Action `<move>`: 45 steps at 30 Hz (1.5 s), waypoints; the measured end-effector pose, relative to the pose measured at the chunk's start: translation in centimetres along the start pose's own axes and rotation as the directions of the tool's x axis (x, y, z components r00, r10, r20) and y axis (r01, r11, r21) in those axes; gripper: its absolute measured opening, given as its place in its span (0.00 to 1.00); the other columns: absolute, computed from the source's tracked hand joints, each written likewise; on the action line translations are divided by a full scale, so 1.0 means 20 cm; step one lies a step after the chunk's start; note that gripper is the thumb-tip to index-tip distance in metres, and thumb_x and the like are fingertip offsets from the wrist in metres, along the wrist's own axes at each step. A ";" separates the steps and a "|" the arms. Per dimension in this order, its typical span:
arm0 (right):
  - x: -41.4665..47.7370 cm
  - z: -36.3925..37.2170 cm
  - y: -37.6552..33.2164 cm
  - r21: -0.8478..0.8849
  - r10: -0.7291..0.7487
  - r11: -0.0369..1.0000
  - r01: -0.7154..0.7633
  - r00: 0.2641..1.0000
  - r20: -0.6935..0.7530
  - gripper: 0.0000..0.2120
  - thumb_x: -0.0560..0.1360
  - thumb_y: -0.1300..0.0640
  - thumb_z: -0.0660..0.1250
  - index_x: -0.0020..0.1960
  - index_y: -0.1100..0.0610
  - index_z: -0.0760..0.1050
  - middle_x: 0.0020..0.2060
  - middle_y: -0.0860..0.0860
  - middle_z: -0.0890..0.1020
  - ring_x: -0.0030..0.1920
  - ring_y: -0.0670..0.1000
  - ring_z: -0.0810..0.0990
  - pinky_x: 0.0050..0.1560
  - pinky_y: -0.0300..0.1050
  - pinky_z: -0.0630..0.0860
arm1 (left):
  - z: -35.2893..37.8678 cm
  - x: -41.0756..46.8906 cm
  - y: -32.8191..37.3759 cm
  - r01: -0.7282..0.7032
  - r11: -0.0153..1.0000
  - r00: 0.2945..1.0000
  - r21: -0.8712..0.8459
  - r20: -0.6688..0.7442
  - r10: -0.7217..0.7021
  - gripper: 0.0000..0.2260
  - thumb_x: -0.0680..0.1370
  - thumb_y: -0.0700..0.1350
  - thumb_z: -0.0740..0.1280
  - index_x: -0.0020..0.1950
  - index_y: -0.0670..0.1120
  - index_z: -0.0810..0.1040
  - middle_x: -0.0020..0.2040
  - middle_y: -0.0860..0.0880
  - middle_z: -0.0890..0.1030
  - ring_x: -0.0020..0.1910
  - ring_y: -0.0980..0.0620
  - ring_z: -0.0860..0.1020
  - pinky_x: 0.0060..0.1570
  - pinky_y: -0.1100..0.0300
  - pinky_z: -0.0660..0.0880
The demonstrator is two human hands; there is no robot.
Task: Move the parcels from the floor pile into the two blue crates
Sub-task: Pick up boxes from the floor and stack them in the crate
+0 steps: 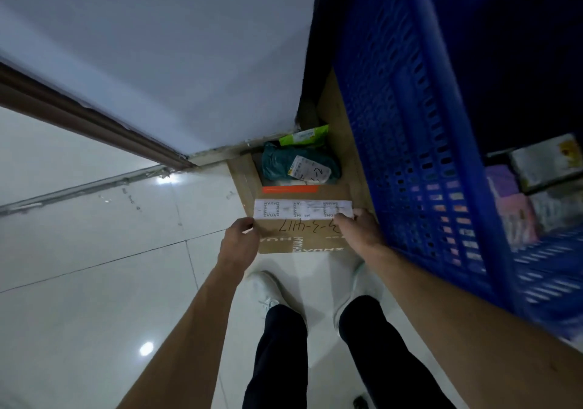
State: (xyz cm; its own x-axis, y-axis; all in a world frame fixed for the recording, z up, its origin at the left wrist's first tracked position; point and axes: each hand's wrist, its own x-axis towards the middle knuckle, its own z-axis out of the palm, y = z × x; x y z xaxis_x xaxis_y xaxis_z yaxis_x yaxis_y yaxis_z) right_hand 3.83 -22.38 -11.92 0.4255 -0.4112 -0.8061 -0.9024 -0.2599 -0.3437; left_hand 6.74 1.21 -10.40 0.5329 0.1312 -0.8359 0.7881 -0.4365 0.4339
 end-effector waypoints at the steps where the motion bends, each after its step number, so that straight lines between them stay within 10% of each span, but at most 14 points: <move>1: -0.07 -0.02 -0.03 0.013 0.003 1.000 -0.003 1.000 0.004 0.35 0.62 0.35 0.63 0.65 0.49 0.76 0.54 0.49 0.82 0.51 0.53 0.82 0.55 0.53 0.80 | -0.04 -0.07 0.04 0.002 1.000 1.000 -0.023 -0.010 -0.002 0.18 0.80 0.44 0.63 0.70 0.46 0.74 0.65 0.48 0.79 0.63 0.46 0.76 0.63 0.52 0.71; 7: -0.58 -0.24 -0.28 0.132 -0.088 0.988 0.080 0.995 0.056 0.30 0.63 0.37 0.64 0.62 0.48 0.77 0.54 0.48 0.81 0.49 0.49 0.81 0.49 0.47 0.78 | -0.29 -0.59 0.31 -0.010 0.992 0.999 -0.124 -0.040 0.005 0.17 0.80 0.41 0.64 0.68 0.47 0.65 0.61 0.47 0.77 0.58 0.46 0.76 0.53 0.55 0.71; 16: -1.29 -0.70 -0.64 0.216 -0.305 0.930 0.298 0.952 -0.005 0.19 0.70 0.42 0.66 0.58 0.49 0.78 0.51 0.48 0.82 0.46 0.49 0.83 0.43 0.48 0.81 | -0.59 -1.26 0.66 -0.195 0.981 0.978 -0.010 -0.074 0.193 0.30 0.63 0.56 0.68 0.65 0.50 0.78 0.57 0.53 0.83 0.56 0.51 0.80 0.53 0.56 0.78; 22: -1.58 -1.00 -0.77 0.222 -0.429 0.872 0.437 0.899 -0.090 0.06 0.77 0.46 0.66 0.49 0.46 0.78 0.46 0.46 0.82 0.47 0.48 0.82 0.51 0.51 0.79 | -0.68 -1.66 0.86 -0.371 0.929 0.927 -0.018 -0.068 0.369 0.18 0.74 0.49 0.69 0.64 0.49 0.79 0.56 0.53 0.83 0.55 0.52 0.80 0.45 0.63 0.74; 33: -1.89 -1.35 -0.70 0.391 -0.463 0.756 0.525 0.851 -0.247 0.19 0.77 0.50 0.65 0.68 0.46 0.74 0.58 0.46 0.80 0.56 0.48 0.79 0.54 0.48 0.78 | -0.69 -2.02 1.17 -0.536 0.844 0.844 0.028 -0.019 0.536 0.19 0.80 0.49 0.63 0.71 0.52 0.70 0.65 0.50 0.76 0.63 0.47 0.75 0.64 0.43 0.74; 45: -1.85 -1.94 -0.39 0.375 -0.471 0.686 0.624 0.773 -0.425 0.19 0.81 0.50 0.63 0.71 0.50 0.69 0.61 0.47 0.73 0.54 0.46 0.75 0.45 0.39 0.72 | -0.05 -2.24 1.37 -0.503 0.849 0.864 -0.162 -0.068 0.499 0.19 0.80 0.58 0.65 0.62 0.44 0.76 0.55 0.46 0.82 0.55 0.47 0.80 0.59 0.46 0.78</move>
State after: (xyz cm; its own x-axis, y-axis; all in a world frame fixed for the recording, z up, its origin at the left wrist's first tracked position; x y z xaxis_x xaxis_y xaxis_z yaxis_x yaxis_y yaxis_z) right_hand -2.18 -39.09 39.28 0.7831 -0.5666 -0.2564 -0.3788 -0.1076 -0.9192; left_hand 4.77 -15.64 39.18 0.8744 -0.0438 -0.4832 0.4512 -0.2926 0.8431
